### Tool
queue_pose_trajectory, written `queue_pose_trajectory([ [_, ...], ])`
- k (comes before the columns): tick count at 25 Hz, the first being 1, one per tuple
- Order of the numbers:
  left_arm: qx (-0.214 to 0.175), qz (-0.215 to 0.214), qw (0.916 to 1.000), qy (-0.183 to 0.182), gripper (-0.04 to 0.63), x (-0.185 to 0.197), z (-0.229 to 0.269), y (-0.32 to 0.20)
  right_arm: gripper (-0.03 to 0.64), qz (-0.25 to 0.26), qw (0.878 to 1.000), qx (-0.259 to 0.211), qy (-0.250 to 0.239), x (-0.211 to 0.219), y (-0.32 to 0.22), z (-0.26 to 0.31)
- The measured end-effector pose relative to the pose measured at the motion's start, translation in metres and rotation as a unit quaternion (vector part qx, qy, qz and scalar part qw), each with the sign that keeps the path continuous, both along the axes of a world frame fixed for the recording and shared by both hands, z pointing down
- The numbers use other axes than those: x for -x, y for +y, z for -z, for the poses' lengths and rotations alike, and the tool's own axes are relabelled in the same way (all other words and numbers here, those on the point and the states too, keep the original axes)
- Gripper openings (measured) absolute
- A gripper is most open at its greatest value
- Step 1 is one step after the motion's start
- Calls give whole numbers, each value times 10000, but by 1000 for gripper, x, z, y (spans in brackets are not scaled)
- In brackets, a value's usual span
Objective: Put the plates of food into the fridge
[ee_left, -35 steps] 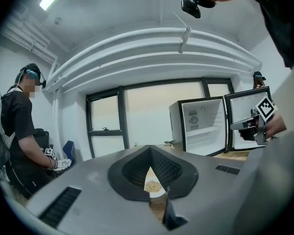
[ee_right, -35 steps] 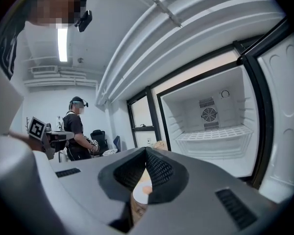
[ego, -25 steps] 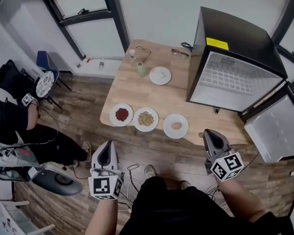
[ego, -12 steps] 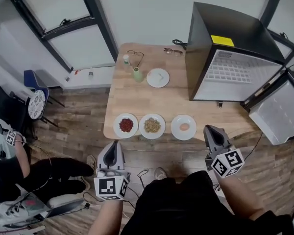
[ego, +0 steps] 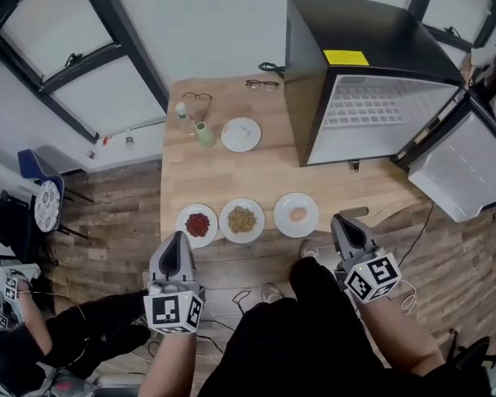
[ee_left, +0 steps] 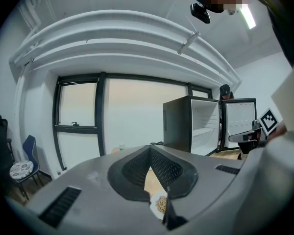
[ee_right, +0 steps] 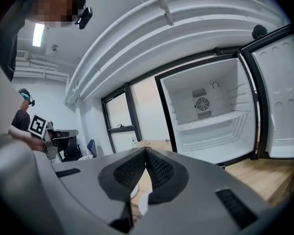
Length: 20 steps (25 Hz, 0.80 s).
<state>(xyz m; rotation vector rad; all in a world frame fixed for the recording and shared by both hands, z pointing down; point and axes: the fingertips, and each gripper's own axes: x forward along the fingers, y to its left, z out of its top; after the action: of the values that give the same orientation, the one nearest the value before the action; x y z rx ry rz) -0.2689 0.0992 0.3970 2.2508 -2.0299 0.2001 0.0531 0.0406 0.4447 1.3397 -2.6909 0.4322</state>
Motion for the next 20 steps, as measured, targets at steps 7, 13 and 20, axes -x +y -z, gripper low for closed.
queue_pose_trajectory([
  [7,29,-133,9998,-174,3,-15,-11,-27,15,1,9992,399,-79,-10,4,-52],
  [13,-67,-371,9991,-207,3,-40,-21,-45,15,-21,9981,593,-143,-11,11,-104],
  [20,307,-651,9971,-256,3,-56,-54,-57,18,74,9910,1306,-296,8,27,-163],
])
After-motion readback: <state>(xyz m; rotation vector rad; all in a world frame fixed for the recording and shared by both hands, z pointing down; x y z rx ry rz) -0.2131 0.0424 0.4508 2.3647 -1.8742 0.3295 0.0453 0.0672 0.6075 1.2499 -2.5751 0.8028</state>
